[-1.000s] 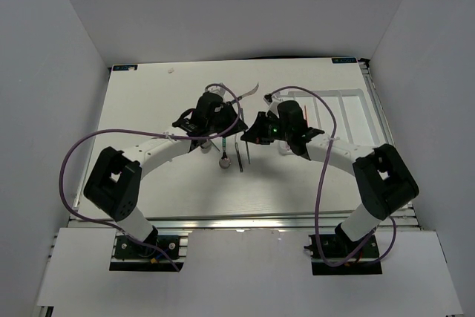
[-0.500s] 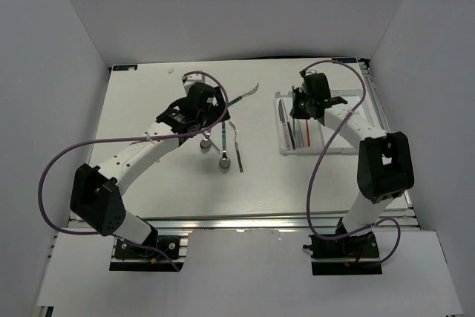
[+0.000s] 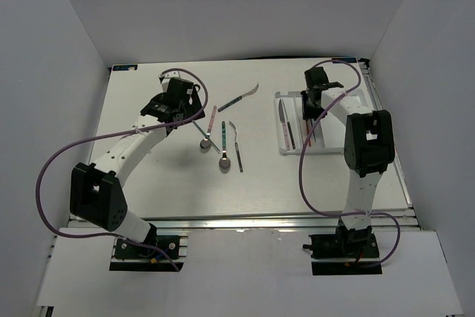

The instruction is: Sort the eating utensils into containers

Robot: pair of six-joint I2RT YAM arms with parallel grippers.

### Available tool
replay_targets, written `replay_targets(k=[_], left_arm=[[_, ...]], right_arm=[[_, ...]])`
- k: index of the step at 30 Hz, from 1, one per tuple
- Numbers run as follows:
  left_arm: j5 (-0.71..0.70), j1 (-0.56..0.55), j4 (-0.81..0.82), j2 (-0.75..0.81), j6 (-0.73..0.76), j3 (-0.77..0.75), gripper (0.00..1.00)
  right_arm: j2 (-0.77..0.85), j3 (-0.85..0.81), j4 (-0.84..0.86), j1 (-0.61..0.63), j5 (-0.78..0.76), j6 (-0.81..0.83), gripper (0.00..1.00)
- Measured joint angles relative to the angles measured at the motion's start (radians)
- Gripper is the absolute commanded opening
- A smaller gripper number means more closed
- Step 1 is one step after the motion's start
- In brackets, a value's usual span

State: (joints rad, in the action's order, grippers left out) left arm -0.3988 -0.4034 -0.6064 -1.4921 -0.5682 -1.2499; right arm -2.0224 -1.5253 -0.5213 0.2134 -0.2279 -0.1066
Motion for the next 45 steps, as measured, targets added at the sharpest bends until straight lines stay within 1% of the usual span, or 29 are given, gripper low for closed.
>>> replay_targets(k=[5,8,13,16,19,20,22,23,27,34,36,37,39,40,43,44,45], left_arm=[[0.026,0.012,0.002,-0.052,0.007,0.0,0.98],[0.024,0.018,0.006,-0.107,-0.007,-0.01,0.97],[0.019,0.031,0.005,-0.216,-0.065,-0.043,0.86],[0.007,0.035,0.005,-0.294,-0.116,-0.09,0.82],[-0.01,0.036,0.006,-0.361,-0.186,-0.117,0.75],[-0.013,0.036,0.006,-0.373,-0.208,-0.118,0.7],[-0.013,0.036,0.008,-0.397,-0.252,-0.118,0.69],[-0.013,0.036,0.01,-0.406,-0.269,-0.118,0.63],[-0.011,0.036,0.031,-0.443,-0.317,-0.119,0.6],[-0.006,0.036,0.085,-0.519,-0.342,-0.122,0.59],[-0.004,0.036,0.094,-0.53,-0.347,-0.137,0.54],[-0.006,0.036,0.097,-0.537,-0.348,-0.145,0.47],[-0.008,0.036,0.1,-0.55,-0.351,-0.16,0.41],[-0.01,0.036,0.1,-0.555,-0.349,-0.165,0.35],[-0.014,0.036,0.095,-0.562,-0.346,-0.171,0.26],[-0.013,0.036,0.093,-0.563,-0.343,-0.172,0.19],[-0.013,0.036,0.092,-0.563,-0.342,-0.173,0.16]], right_arm=[[0.02,-0.003,-0.031,0.0,0.003,0.002,0.42],[0.085,0.008,-0.042,0.002,0.016,-0.005,0.43],[0.295,0.081,-0.019,0.025,0.068,-0.034,0.45],[0.412,0.139,0.003,0.068,0.098,-0.047,0.45],[0.48,0.191,0.019,0.112,0.117,-0.055,0.45],[0.492,0.206,0.022,0.122,0.124,-0.059,0.45],[0.504,0.237,0.023,0.131,0.13,-0.064,0.45],[0.505,0.249,0.023,0.131,0.13,-0.067,0.45],[0.507,0.283,0.019,0.131,0.134,-0.07,0.45],[0.546,0.299,0.026,0.148,0.142,-0.07,0.45],[0.557,0.299,0.027,0.154,0.143,-0.069,0.46],[0.56,0.299,0.029,0.156,0.145,-0.069,0.46],[0.561,0.301,0.031,0.162,0.145,-0.069,0.46],[0.562,0.305,0.034,0.163,0.144,-0.069,0.46],[0.565,0.325,0.037,0.164,0.138,-0.068,0.46],[0.566,0.331,0.037,0.164,0.138,-0.068,0.46],[0.569,0.337,0.039,0.164,0.139,-0.068,0.46]])
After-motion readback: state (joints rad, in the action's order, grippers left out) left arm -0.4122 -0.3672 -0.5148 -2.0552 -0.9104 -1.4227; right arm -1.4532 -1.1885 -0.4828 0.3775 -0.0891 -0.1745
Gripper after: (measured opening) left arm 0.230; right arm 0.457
